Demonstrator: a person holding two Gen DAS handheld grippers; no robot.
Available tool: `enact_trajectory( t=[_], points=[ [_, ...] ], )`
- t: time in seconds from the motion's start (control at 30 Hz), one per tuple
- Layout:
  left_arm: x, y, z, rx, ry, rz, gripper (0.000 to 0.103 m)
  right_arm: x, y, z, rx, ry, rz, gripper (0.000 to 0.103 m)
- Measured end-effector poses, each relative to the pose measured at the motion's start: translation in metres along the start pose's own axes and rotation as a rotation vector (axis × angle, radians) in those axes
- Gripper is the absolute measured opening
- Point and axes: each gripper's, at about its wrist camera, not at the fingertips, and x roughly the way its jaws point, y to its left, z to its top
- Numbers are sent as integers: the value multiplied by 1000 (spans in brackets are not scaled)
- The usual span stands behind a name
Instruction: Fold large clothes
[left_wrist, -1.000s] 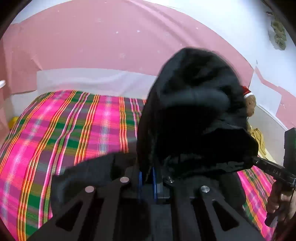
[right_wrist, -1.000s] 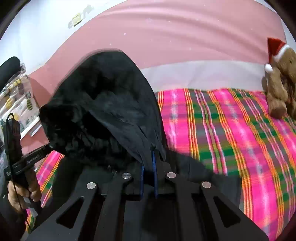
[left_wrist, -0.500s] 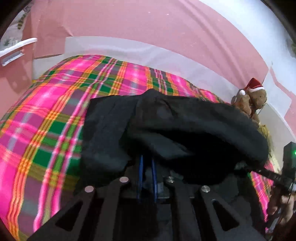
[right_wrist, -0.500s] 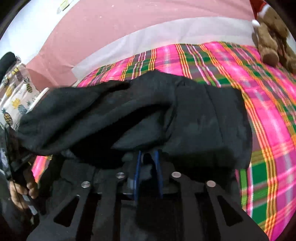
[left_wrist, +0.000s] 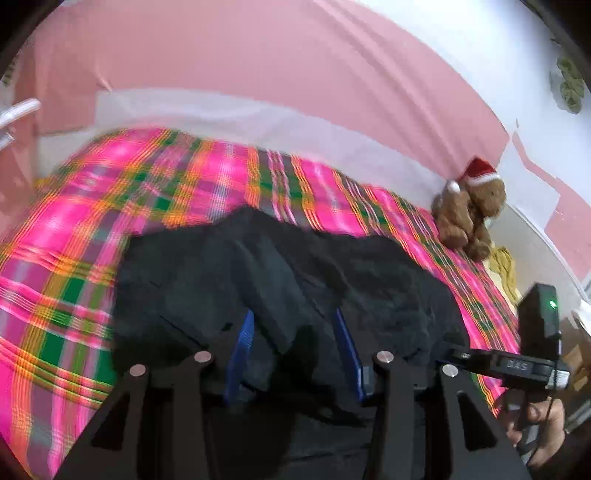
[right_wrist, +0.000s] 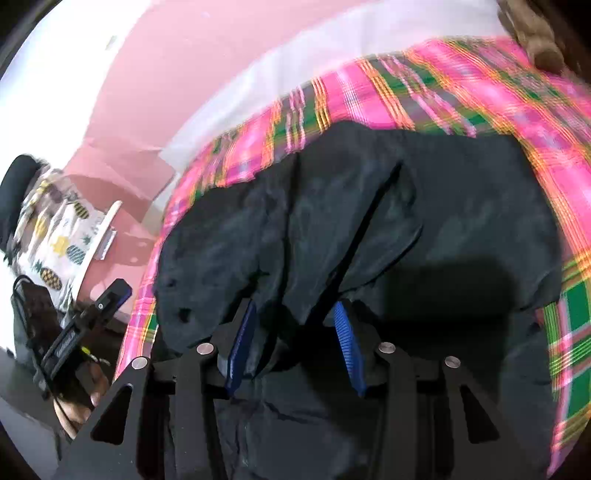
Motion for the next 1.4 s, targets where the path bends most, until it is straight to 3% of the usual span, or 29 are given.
enact_trajectory(
  t=[0.07,0.1,0.13,0.27,0.47,0.57,0.63,0.83,0.9,1.0,1.1,1.23,1.4],
  points=[
    [12,-6,-15,12,35,-8,47,10,-1,-6,15,15,27,40],
    [18,-6,-23,17,54,-14,47,13,-1,-10,12,10,23,11],
    [27,-7,-33,21,77,-4,47,17,-1,-14,-1,15,14,6],
    [54,3,-61,42,132,56,47,34,-7,-32,-1,39,-33,5],
    [54,-3,-61,56,141,89,48,50,-8,-38,-16,37,-72,3],
    [38,-6,-56,44,146,90,48,39,-1,-36,-39,41,-81,9],
    [21,-7,-52,39,125,80,48,18,10,-36,-71,11,-95,16],
    [-17,-12,-10,81,-30,71,47,-38,32,-15,-189,-153,-130,16],
    [-7,-9,10,88,-56,105,48,-38,38,2,-225,-183,-164,16],
    [29,11,28,47,-21,168,47,-21,34,33,-242,-206,-216,16],
    [63,34,14,12,46,204,48,6,12,46,-204,-150,-276,16],
    [75,41,-14,46,10,193,48,28,-14,33,-212,-118,-298,14],
    [68,37,-3,41,39,203,48,26,-15,29,-217,-130,-329,14]
  ],
)
